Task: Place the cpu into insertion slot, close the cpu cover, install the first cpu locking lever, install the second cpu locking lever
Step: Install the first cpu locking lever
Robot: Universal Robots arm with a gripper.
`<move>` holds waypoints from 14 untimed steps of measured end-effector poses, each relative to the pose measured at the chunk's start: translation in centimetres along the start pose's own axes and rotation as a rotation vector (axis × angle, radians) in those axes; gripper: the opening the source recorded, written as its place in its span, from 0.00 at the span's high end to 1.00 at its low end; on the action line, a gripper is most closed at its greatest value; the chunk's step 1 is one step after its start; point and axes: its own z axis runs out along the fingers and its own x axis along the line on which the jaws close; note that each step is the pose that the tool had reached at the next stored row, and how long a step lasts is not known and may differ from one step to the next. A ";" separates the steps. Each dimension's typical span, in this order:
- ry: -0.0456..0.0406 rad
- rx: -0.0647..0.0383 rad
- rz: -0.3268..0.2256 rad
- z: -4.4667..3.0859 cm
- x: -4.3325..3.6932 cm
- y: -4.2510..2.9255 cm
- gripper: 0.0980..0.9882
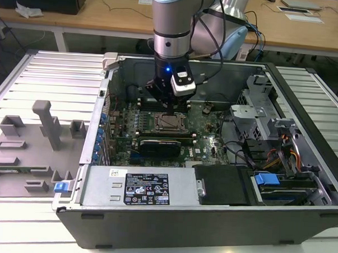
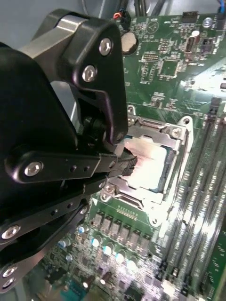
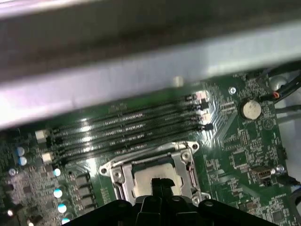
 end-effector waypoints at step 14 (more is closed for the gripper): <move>-0.0006 -0.004 -0.080 -0.69 -0.32 -1.01 0.99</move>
